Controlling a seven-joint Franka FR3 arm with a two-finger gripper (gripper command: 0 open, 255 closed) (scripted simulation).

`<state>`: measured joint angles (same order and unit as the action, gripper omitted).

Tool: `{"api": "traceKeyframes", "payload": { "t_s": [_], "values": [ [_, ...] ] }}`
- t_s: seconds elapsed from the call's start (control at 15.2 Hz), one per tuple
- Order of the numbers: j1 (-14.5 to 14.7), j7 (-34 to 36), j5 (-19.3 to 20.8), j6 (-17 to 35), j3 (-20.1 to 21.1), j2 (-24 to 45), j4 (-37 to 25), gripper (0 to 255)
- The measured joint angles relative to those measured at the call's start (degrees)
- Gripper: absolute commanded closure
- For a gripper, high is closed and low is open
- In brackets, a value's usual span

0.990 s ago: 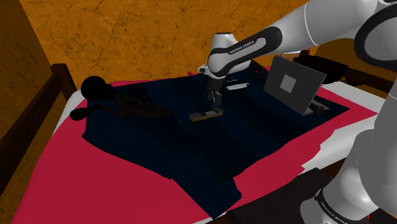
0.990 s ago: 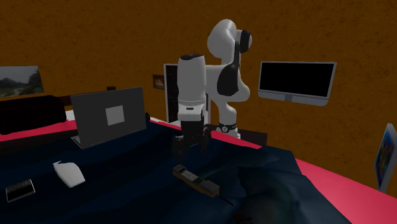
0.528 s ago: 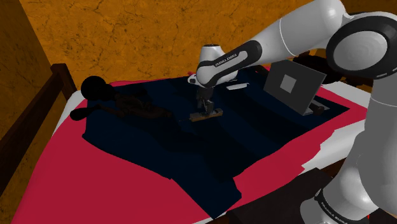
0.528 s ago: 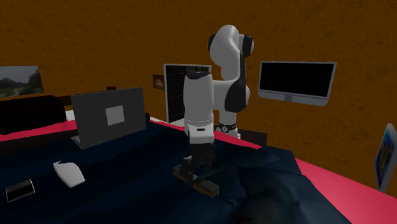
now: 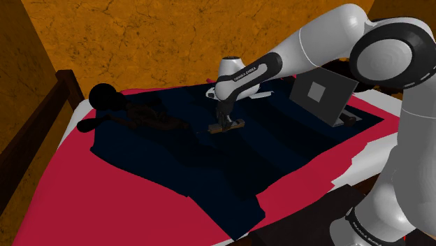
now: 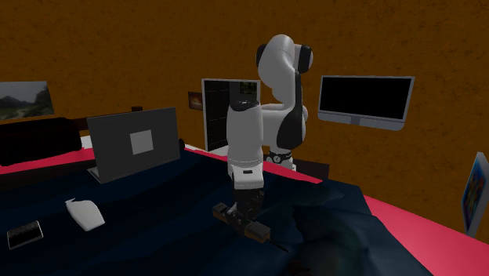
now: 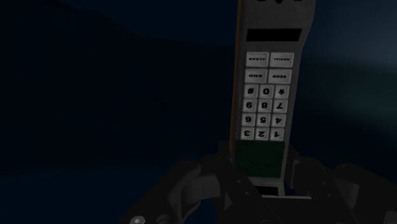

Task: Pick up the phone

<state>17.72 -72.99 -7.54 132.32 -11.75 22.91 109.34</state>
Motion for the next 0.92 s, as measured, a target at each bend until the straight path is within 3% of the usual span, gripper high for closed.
{"api": "traceKeyframes", "payload": {
  "t_s": [0.53, 0.92],
  "values": [
    [-0.02, -0.03, -0.03, 0.03, 0.01, 0.07, -0.04, 255],
    [0.2, 0.47, 0.66, -3.11, -0.31, -1.9, -1.25, 255]
  ]
}}
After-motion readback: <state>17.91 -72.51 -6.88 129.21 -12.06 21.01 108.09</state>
